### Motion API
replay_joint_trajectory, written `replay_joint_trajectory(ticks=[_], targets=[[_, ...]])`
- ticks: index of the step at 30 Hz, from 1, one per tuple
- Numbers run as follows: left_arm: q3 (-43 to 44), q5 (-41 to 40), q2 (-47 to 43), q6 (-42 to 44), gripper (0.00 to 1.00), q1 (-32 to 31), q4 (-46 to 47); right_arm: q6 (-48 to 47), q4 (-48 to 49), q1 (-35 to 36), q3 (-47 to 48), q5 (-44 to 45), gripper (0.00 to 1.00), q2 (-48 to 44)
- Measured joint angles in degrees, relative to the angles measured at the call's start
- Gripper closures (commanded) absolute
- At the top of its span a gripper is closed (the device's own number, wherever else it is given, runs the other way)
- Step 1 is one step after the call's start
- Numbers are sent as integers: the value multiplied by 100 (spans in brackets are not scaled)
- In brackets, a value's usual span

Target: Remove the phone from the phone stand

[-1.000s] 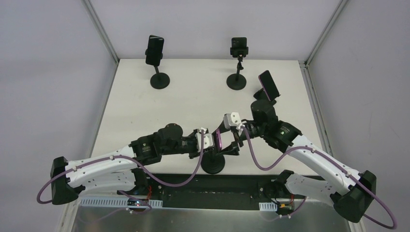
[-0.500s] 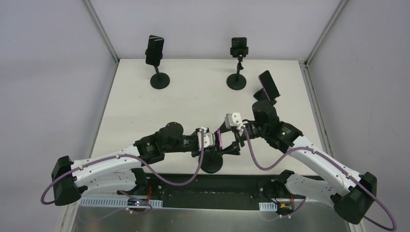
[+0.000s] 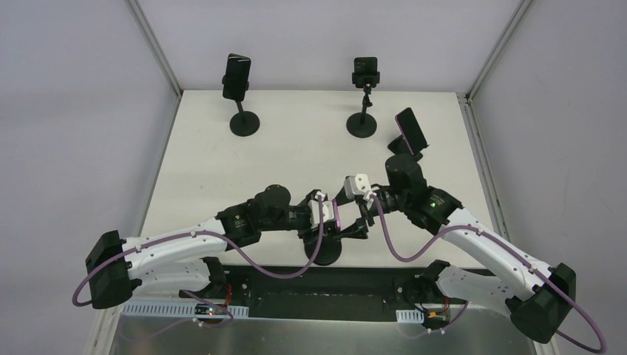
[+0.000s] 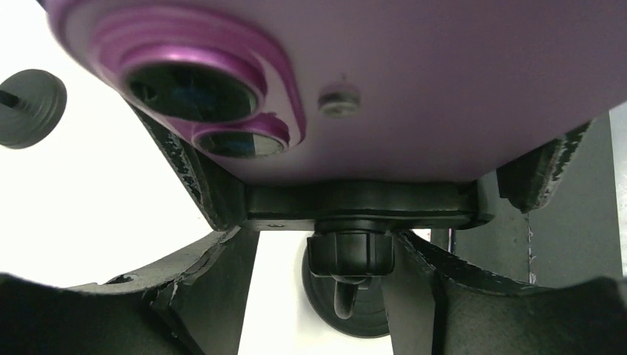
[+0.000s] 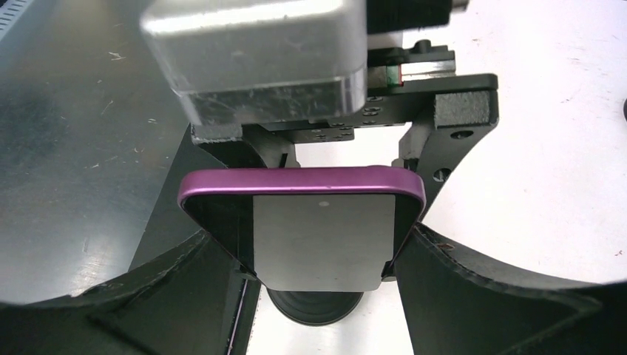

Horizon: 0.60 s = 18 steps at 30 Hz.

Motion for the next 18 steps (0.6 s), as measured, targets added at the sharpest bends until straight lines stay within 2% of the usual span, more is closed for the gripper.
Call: replay_joint_trajectory(ticks=[18], targets=[[127,22,118,-46,42,42,-160,7,31,17,-13,-92,100,37]])
